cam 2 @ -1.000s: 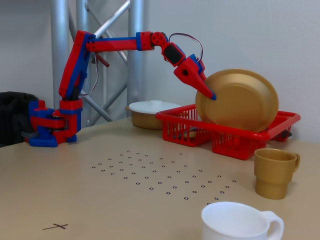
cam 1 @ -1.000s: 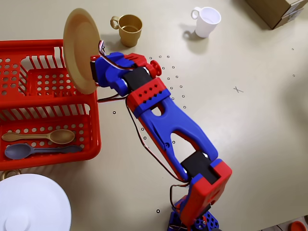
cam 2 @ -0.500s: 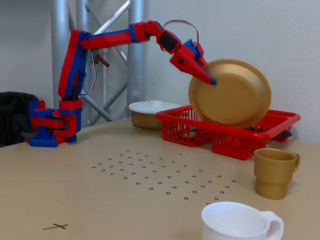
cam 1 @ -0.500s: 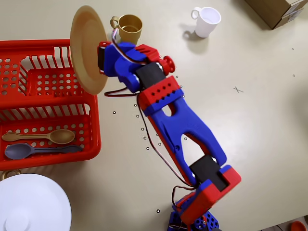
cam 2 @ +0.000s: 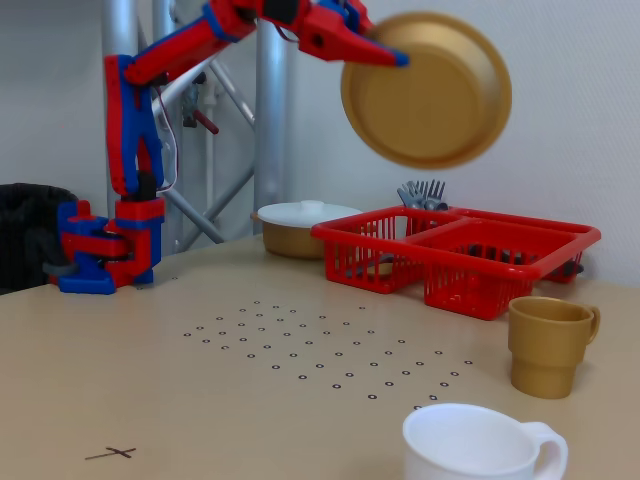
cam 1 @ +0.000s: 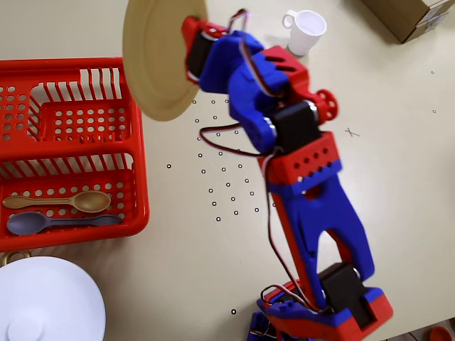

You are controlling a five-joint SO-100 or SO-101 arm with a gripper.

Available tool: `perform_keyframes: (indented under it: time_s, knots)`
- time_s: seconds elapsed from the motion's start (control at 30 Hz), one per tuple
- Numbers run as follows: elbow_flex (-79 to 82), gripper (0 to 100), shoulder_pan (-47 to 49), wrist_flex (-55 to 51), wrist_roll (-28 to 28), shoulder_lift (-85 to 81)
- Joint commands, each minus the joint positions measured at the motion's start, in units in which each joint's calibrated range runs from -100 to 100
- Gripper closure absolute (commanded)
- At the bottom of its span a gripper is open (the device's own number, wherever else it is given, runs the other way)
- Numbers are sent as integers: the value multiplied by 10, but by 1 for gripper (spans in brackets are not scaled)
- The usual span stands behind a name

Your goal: Grasp the plate, place it on the cross drawn on the table.

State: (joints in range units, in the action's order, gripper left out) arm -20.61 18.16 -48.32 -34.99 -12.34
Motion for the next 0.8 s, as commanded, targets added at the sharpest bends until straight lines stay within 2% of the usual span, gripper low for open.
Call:
perform_keyframes:
  time_s: [0.0, 0.2, 0.47, 0.67, 0.77]
  knots:
    - [-29, 100, -29, 5, 9, -62]
    - [-16, 100, -119, -1, 35, -89]
    - [-56, 100, -235, -44, 126, -44]
    - [-90, 100, -276, -51, 175, -9]
    - [-128, 100, -294, -88, 190, 22]
